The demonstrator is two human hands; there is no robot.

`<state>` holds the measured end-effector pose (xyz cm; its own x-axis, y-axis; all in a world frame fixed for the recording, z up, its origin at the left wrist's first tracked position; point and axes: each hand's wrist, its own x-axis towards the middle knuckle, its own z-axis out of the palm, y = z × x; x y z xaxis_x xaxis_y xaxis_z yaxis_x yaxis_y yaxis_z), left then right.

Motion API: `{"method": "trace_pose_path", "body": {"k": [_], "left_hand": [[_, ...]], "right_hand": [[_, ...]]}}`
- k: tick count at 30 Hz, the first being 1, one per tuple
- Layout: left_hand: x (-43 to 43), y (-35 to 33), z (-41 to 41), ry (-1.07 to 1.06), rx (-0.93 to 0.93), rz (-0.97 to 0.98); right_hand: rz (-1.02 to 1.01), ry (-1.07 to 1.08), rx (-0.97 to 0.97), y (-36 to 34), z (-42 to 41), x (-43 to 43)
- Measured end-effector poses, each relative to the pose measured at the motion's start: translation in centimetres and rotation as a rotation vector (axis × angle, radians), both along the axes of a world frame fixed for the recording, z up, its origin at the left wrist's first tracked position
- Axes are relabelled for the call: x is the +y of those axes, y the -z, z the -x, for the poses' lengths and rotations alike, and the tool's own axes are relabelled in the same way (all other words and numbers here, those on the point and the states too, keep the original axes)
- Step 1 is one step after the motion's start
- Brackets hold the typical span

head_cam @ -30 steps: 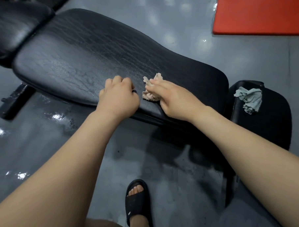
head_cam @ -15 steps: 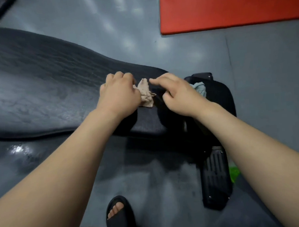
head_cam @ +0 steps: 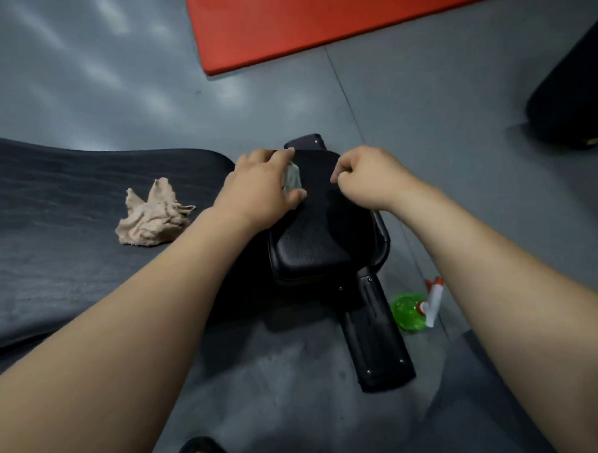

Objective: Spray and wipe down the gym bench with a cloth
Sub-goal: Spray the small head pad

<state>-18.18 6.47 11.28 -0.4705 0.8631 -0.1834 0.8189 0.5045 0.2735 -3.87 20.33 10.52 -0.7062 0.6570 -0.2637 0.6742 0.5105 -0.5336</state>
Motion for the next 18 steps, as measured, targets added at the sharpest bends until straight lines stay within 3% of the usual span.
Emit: {"method": "trace_pose_path", "body": {"k": [4, 11, 18], "left_hand": [[0.9, 1.2, -0.1, 0.000, 0.022, 0.056], [2.0, -0.1, -2.9, 0.058, -0.078, -0.134], [4.6, 0.0, -8.6, 0.194, -0.168, -0.204]], "right_hand": [[0.144, -0.098, -0.227, 0.5, -3.0, 0.9], [0.233, -0.013, -0.350, 0.8, -6.3, 3.3], [0.355, 0.087, -0.541, 4.4, -14.5, 2.5]]}}
